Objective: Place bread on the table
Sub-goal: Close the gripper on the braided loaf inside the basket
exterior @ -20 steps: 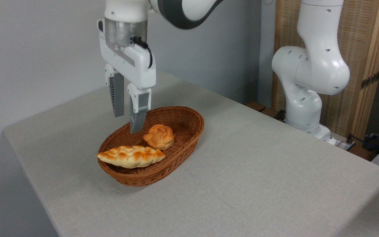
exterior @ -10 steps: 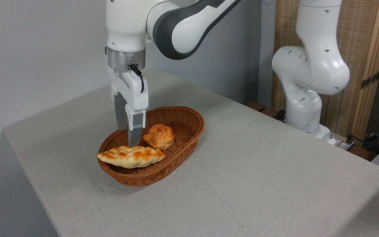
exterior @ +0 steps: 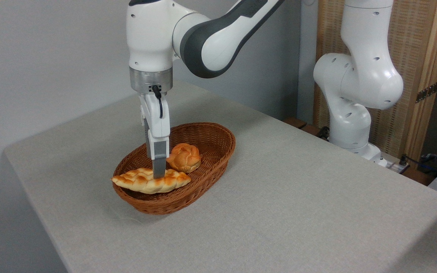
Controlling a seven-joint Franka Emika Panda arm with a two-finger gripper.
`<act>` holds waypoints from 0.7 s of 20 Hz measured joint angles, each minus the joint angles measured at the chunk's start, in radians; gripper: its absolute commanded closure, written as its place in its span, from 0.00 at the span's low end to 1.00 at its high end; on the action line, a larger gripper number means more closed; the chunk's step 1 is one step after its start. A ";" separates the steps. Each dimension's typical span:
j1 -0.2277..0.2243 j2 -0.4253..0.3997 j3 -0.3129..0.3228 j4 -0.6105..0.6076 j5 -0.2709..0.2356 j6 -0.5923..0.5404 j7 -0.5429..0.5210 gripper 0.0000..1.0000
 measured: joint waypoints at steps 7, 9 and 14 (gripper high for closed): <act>0.002 0.032 0.000 -0.002 0.023 0.056 0.002 0.00; 0.003 0.038 0.000 -0.002 0.062 0.067 0.002 0.00; 0.006 0.054 0.000 -0.002 0.104 0.092 0.002 0.00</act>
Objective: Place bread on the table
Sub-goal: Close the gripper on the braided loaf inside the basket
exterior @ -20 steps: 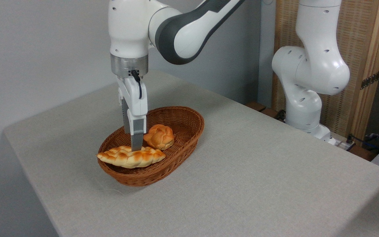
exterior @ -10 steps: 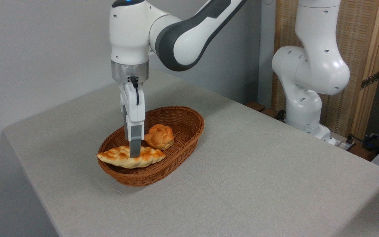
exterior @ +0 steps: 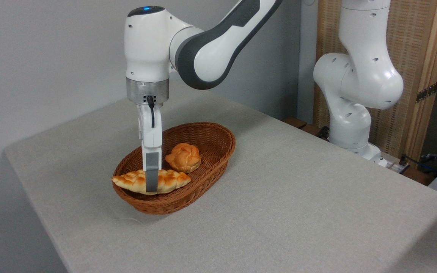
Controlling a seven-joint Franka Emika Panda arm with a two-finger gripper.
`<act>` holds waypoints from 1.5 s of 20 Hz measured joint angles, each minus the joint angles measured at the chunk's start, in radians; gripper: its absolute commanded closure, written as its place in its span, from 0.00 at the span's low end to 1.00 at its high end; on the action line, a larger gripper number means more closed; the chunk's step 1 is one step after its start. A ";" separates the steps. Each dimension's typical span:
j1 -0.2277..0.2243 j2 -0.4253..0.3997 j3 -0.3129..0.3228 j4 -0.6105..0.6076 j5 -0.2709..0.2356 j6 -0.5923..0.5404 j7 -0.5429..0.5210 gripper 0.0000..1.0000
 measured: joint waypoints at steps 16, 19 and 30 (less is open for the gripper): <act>-0.006 0.008 -0.001 -0.018 0.000 0.001 0.000 0.83; -0.008 0.009 -0.001 -0.018 0.000 0.001 0.000 0.87; -0.008 0.009 -0.001 -0.018 0.000 0.001 0.000 0.98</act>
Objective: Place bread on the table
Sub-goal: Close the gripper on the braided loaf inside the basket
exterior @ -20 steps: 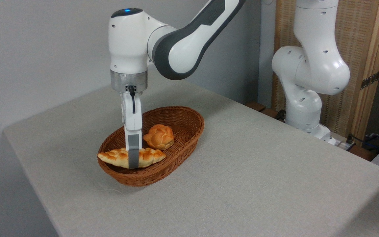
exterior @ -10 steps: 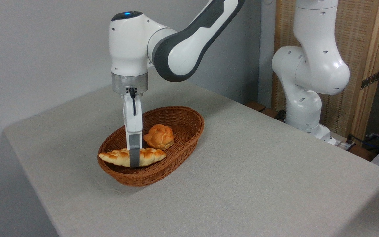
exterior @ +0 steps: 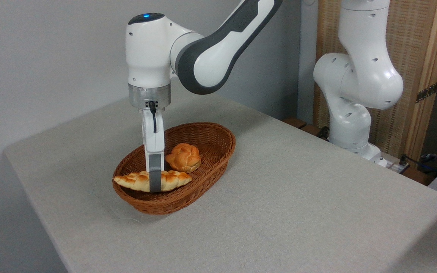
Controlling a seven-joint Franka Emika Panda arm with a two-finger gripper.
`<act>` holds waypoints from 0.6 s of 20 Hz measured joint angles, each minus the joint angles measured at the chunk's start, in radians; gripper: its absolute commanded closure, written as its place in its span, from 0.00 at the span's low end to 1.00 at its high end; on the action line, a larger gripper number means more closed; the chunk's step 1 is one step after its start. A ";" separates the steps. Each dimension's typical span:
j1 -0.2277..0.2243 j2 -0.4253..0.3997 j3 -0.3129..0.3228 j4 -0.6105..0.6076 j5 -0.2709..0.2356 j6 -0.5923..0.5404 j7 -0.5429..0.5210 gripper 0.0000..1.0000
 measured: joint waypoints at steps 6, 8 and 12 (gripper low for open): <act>0.000 0.000 0.000 0.000 0.000 0.000 0.000 0.98; 0.000 0.000 0.000 0.000 0.000 0.000 0.000 1.00; 0.000 0.000 0.000 0.000 0.000 0.000 0.000 1.00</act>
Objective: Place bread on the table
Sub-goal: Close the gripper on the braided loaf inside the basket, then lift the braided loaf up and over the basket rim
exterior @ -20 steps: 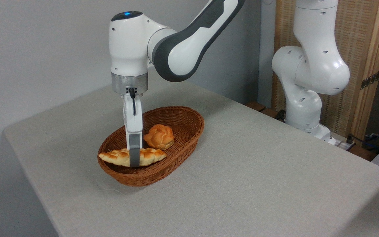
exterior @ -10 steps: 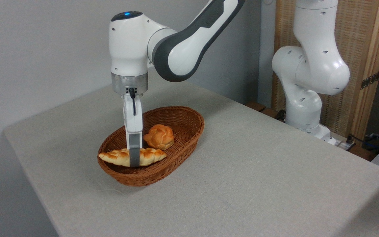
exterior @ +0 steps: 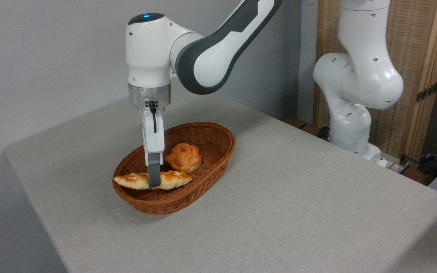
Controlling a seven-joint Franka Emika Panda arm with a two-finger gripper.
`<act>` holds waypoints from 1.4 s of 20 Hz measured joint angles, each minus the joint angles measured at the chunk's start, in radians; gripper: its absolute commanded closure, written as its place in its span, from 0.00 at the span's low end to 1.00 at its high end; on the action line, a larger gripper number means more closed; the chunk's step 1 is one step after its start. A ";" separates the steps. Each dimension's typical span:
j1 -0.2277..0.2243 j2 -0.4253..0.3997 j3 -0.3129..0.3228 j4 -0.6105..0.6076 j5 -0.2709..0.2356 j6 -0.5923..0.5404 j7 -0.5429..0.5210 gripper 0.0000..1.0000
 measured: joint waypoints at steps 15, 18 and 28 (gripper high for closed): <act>0.013 -0.074 0.031 0.133 -0.010 -0.295 0.000 1.00; 0.014 -0.074 0.063 0.167 -0.021 -0.331 0.000 0.99; 0.022 -0.071 0.245 0.185 -0.023 -0.336 0.114 0.91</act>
